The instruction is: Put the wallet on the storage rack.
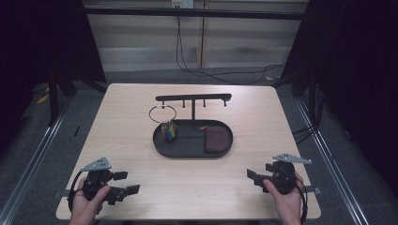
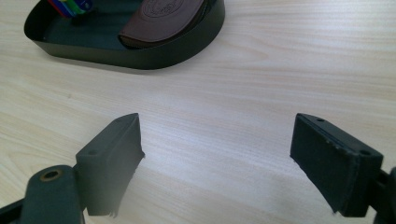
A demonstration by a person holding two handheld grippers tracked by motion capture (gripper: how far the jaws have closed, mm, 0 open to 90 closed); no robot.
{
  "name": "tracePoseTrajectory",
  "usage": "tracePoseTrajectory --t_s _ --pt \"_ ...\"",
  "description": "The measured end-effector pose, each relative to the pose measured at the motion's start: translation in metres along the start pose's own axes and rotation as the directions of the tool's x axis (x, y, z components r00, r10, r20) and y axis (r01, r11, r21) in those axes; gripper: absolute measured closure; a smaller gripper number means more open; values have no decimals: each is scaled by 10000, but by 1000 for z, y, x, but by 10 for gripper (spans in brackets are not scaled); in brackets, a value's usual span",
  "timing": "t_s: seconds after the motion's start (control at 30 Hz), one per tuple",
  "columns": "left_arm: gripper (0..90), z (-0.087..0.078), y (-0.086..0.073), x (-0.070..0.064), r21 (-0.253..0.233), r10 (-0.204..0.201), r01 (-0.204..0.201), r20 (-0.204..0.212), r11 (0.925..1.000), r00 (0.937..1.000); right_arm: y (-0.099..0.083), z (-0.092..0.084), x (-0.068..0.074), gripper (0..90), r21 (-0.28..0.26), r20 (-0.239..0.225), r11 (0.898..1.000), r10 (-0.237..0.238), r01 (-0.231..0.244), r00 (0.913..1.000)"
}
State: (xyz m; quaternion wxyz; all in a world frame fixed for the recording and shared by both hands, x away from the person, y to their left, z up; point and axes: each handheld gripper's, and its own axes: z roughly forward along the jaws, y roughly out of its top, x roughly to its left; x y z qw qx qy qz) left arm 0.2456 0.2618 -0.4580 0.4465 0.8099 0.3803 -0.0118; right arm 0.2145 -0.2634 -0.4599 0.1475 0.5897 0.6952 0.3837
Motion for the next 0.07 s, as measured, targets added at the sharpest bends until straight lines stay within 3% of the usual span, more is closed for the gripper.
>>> tracePoseTrajectory --t_s 0.07 --pt "170 -1 0 1 -20 40 -40 -10 10000 10000 -2 1 -1 167 38 107 10000 66 -66 9999"
